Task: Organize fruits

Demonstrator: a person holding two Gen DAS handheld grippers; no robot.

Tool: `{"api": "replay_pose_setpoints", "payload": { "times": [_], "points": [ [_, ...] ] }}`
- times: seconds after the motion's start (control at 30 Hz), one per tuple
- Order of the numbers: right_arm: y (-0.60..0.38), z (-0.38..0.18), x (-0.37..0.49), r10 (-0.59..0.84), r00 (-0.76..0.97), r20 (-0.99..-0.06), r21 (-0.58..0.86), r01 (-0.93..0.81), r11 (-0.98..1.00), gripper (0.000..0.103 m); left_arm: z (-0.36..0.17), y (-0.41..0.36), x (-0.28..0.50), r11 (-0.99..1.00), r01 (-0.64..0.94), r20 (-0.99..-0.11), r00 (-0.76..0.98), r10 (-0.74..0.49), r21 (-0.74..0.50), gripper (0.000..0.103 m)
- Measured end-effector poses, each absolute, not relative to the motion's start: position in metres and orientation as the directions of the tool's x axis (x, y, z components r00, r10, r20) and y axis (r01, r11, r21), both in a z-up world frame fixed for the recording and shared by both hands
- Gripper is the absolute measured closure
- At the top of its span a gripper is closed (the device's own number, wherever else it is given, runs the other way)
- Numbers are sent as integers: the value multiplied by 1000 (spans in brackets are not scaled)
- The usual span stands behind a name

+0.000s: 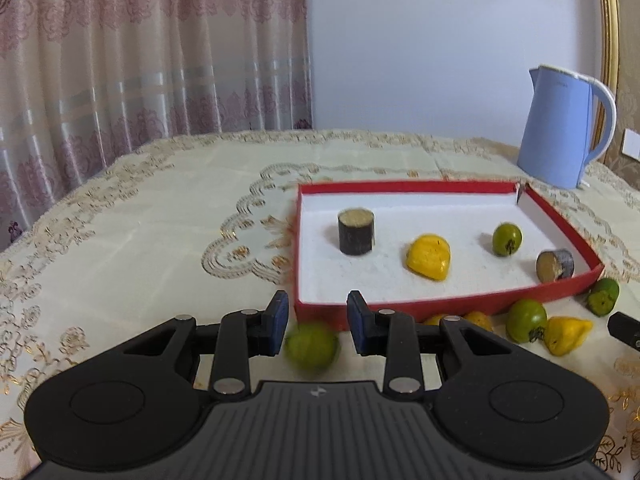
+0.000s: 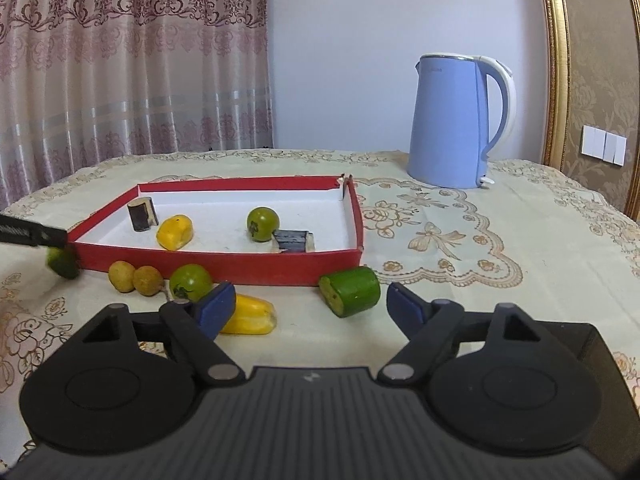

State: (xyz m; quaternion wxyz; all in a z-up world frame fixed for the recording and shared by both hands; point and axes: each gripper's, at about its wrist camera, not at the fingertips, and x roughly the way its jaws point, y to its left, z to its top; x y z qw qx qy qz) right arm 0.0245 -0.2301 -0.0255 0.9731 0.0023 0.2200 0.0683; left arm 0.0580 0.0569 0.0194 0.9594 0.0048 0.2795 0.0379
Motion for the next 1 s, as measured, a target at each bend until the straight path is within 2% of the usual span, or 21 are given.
{"api": "replay_pose_setpoints", "payload": {
  "times": [0.07,0.4,0.6,0.67,0.73,0.83,0.93,0.97,1.0],
  "points": [
    [-233,-26,27,128,892,-434,35,-125,991,27,23,58,57,997,-73,-528,846,79,32,72],
    [-245,-23,29,114,895,-432,49,-103,993,27,22,67,56,998,-46,-529,846,62,43,71],
    [-241,-24,29,126,891,-436,48,-117,992,27,4,64,57,998,25,-575,818,9,50,71],
    [-240,-24,28,129,892,-434,49,-120,992,27,-4,62,57,997,43,-591,807,0,59,66],
    [-240,-23,27,130,893,-431,52,-119,992,27,-12,61,58,997,40,-598,801,10,71,45],
    [-240,-22,27,127,894,-429,53,-116,992,27,-20,62,61,996,40,-604,797,18,82,43],
    [-240,-24,27,130,892,-434,55,-118,991,27,-23,66,65,999,35,-609,793,-3,41,44],
    [-240,-25,28,132,890,-437,56,-120,991,27,-23,67,65,999,35,-609,793,-8,32,45],
    [-240,-25,28,135,888,-439,58,-122,991,27,-22,68,66,999,39,-609,793,-14,28,51]
  ]
}}
